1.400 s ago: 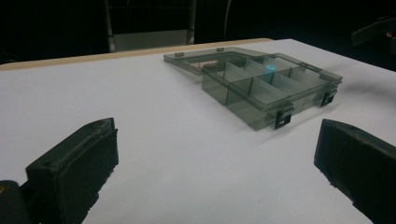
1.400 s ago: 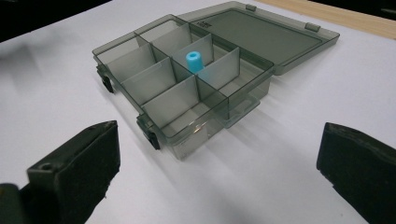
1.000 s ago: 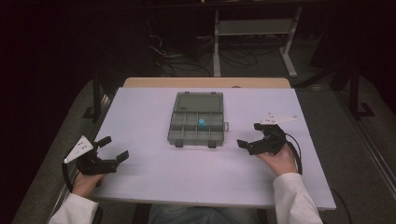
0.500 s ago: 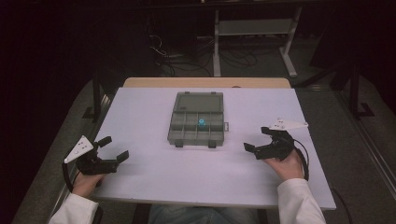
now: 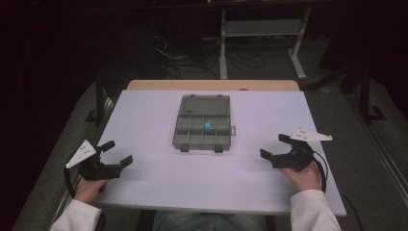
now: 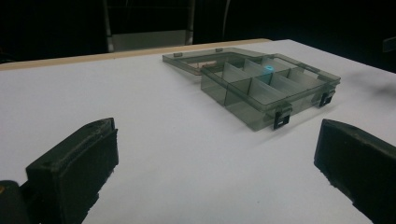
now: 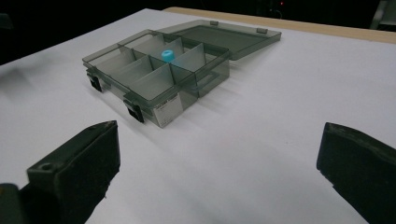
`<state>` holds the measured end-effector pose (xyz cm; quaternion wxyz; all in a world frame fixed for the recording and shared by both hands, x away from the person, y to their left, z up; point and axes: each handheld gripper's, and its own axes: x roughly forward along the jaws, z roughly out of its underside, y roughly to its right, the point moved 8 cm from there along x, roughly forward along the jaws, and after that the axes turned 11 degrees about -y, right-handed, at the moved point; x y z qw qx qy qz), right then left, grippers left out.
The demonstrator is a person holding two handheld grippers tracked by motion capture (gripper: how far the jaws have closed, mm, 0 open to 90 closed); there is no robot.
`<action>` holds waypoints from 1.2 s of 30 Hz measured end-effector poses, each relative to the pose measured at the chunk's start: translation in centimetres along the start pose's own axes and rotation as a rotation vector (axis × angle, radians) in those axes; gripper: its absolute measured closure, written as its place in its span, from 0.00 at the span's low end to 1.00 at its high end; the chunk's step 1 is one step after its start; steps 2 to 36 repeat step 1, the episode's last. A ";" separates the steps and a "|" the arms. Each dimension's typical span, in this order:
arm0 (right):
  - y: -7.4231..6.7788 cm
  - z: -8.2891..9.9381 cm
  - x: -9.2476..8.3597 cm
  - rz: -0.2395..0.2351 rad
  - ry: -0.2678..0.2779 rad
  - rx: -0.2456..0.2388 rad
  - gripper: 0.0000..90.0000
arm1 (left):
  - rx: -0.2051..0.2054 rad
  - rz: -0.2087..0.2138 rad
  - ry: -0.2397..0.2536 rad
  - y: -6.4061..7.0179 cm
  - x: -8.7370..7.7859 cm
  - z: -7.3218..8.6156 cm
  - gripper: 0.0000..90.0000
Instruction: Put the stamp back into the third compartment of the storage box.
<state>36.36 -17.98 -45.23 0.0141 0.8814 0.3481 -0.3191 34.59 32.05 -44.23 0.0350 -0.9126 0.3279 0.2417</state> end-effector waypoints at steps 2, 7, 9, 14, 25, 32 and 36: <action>0.1 0.0 -0.1 0.003 0.006 -0.003 0.00 | 0.000 0.000 0.002 0.0 0.0 0.0 0.00; 0.1 0.0 -0.1 0.003 0.006 -0.003 0.00 | 0.000 0.000 0.002 0.0 0.0 0.0 0.00; 0.1 0.0 -0.1 0.003 0.006 -0.003 0.00 | 0.000 0.000 0.002 0.0 0.0 0.0 0.00; 0.1 0.0 -0.1 0.003 0.006 -0.003 0.00 | 0.000 0.000 0.002 0.0 0.0 0.0 0.00; 0.1 0.0 -0.1 0.003 0.006 -0.003 0.00 | 0.000 0.000 0.002 0.0 0.0 0.0 0.00; 0.1 0.0 -0.1 0.003 0.006 -0.003 0.00 | 0.000 0.000 0.002 0.0 0.0 0.0 0.00; 0.1 0.0 -0.1 0.003 0.006 -0.003 0.00 | 0.000 0.000 0.002 0.0 0.0 0.0 0.00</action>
